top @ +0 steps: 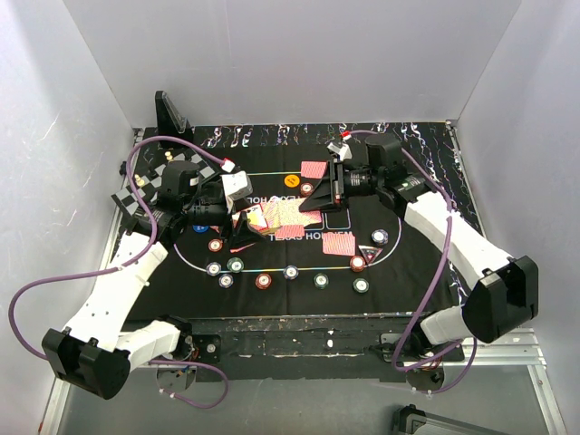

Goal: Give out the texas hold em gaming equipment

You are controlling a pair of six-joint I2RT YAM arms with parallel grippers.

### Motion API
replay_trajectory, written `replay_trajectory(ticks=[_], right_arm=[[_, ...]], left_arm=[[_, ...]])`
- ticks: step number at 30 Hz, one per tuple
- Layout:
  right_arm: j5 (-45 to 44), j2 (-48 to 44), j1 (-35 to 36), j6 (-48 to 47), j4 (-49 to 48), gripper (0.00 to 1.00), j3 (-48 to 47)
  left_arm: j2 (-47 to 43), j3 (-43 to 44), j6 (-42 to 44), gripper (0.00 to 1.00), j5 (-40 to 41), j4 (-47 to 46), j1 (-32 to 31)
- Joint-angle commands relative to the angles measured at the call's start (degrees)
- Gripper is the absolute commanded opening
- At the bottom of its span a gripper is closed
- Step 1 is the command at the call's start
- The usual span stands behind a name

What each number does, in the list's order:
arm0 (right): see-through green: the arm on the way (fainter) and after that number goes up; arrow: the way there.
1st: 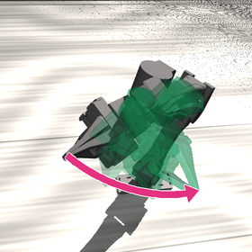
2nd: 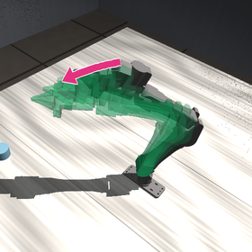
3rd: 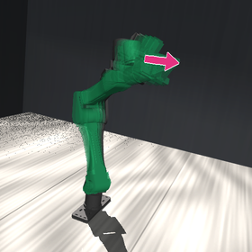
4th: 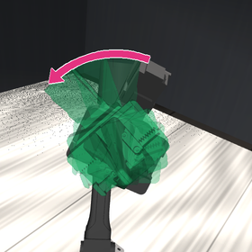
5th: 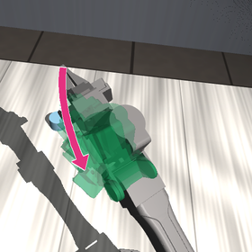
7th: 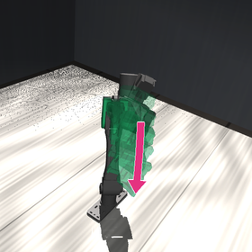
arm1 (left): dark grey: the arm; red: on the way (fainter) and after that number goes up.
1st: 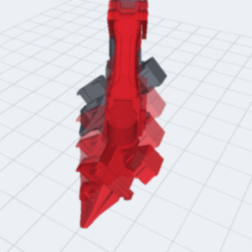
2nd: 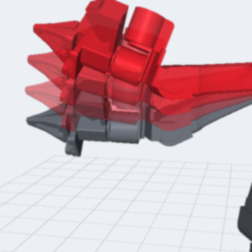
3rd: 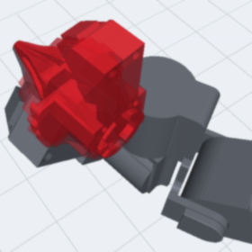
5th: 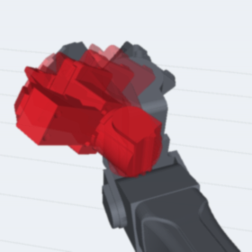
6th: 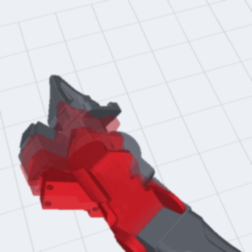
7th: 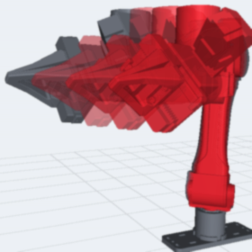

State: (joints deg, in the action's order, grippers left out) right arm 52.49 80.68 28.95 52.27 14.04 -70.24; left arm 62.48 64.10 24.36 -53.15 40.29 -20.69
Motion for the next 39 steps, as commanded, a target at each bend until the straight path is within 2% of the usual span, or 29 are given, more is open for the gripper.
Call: replay_trajectory(ticks=[1,6,10,11,19,25,31,39], right_arm=[[2.0,-2.9,-1.43,-1.73,1.07,0.21,-0.33],[2.44,-4.48,-6.79,-4.02,3.62,0.16,-1.74],[1.75,-2.74,-10.05,-4.81,3.45,0.02,-1.31],[1.65,-1.77,-10.4,-4.72,2.75,0.01,-0.96],[-3.53,15.18,-9.79,-5.95,-1.04,0.01,-4.28],[-10.82,27.67,-6.72,-11.66,6.6,0.01,-17.11],[-14.6,33.39,-4.96,-11.05,4.41,0.01,-20.9],[-18.38,42.0,-1.88,-12.02,6.26,0.01,-29.86]], left_arm=[[-1.92,0.94,-0.28,0.0,-1.61,-1.71,0.38],[-2.19,0.94,-0.54,0.0,-1.52,-1.71,0.38],[-2.54,0.77,-0.54,0.0,-1.43,-1.71,0.3],[-2.54,0.77,-0.72,0.0,-1.43,-1.71,0.3],[-2.18,1.47,-1.42,0.0,-1.52,-1.71,0.3],[-1.48,1.82,-2.04,0.0,-2.05,-2.06,0.38],[-0.78,2.09,-2.74,0.0,-2.14,-2.85,0.3],[-0.43,2.0,-3.35,0.0,-1.61,-3.73,0.21]])
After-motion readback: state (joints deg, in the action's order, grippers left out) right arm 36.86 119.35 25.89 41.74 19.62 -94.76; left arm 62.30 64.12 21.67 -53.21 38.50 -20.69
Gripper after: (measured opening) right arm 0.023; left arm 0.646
